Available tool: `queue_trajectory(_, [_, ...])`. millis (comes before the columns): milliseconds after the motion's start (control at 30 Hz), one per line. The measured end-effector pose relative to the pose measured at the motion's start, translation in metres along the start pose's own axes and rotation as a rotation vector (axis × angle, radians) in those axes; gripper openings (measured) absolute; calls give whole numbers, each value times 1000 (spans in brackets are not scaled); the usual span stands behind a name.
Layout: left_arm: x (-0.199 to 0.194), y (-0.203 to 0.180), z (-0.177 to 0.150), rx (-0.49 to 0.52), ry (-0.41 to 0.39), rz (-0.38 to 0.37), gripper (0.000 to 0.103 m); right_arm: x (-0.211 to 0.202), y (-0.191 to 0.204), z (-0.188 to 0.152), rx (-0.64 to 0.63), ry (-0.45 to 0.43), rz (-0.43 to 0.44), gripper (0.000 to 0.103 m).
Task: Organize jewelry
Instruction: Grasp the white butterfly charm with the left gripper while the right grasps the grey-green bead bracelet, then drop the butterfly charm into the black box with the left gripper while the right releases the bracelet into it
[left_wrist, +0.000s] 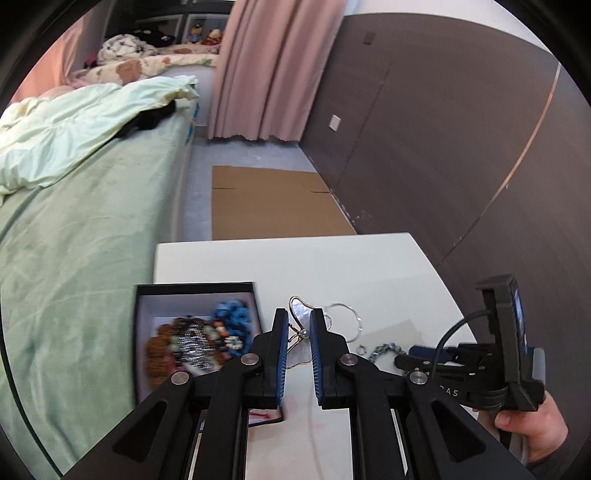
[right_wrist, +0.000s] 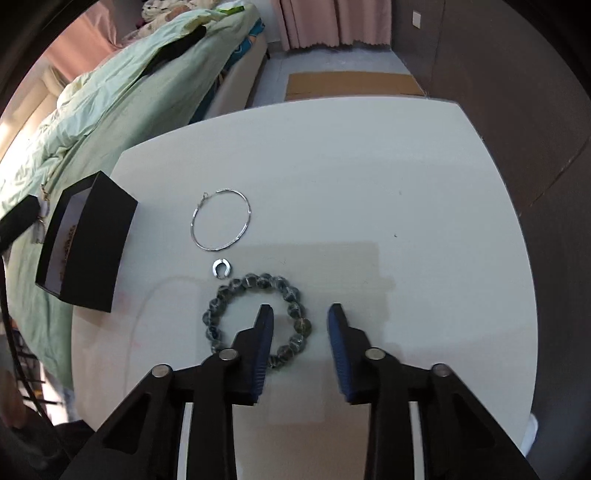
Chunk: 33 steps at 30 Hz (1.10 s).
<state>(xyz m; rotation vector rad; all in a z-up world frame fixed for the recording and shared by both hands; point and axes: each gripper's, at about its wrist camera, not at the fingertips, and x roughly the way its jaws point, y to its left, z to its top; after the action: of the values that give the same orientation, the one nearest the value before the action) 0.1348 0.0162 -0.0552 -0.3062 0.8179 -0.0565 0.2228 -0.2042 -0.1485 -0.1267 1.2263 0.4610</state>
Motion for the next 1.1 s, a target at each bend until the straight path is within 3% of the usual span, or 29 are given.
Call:
queue_trajectory(33, [-2,4,0,-9,-1,7,12,0,3,0,-15,-6,-14,14])
queue_trajectory(67, [-4,12,1,-23,0,19,12,0,4,-1,-24,-3,-22,12])
queue_trajectory(200, [-8,33,2,-73,7,37,12,-4,8,-1,-34,-16,-6,11])
queue_trajectory(467, [3,61,-1,-173,93,78,14,-45,17,-1,-5,-138,58,11])
queue_trajectory(533, [3,63,-1,-176,94,76,25,-55,21,-2,1,-171,80,11])
queue_trajectory(600, [-1,63,-1,-175,76,64,84,-65,27,-1,10,-208,108,11])
queue_trajectory(633, [-4,64,-1,-179,60,53,94,-70,31,-1,14,-231,123,11])
queue_trajectory(833, [-21,72,3,-199,7,53,96,-103,51,5,25,-371,247,11])
queue_trajectory(1100, [-42,99,8,-262,-34,85,96,-106,89,14,39,-435,400,11])
